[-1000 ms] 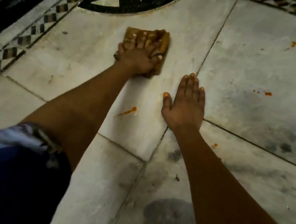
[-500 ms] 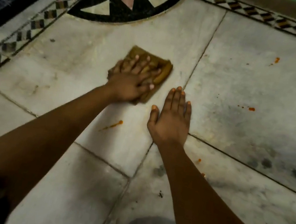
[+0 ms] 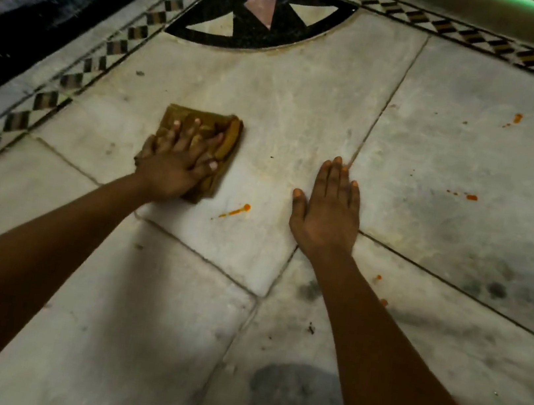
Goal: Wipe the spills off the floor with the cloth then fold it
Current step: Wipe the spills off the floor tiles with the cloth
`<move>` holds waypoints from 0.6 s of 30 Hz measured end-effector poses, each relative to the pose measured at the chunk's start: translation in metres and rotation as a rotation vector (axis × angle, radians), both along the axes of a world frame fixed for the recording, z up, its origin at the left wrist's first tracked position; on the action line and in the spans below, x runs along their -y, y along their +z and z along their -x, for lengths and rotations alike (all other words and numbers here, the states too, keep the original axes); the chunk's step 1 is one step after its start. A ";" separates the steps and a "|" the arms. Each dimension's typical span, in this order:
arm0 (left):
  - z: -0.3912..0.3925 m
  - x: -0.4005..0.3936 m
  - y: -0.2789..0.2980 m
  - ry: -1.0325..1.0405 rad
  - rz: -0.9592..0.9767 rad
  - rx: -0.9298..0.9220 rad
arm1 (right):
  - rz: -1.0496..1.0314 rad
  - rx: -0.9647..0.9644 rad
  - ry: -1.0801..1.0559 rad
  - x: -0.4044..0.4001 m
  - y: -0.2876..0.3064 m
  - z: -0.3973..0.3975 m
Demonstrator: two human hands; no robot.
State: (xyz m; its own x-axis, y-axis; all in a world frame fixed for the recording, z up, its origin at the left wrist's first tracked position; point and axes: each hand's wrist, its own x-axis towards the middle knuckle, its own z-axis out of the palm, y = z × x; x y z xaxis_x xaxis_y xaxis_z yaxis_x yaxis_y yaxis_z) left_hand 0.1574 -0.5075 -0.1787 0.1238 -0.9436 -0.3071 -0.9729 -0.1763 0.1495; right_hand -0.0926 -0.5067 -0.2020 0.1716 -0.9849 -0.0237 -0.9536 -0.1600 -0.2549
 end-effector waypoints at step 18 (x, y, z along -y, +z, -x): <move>0.005 -0.060 -0.006 -0.162 0.201 0.048 | 0.081 -0.013 0.002 -0.029 -0.004 -0.012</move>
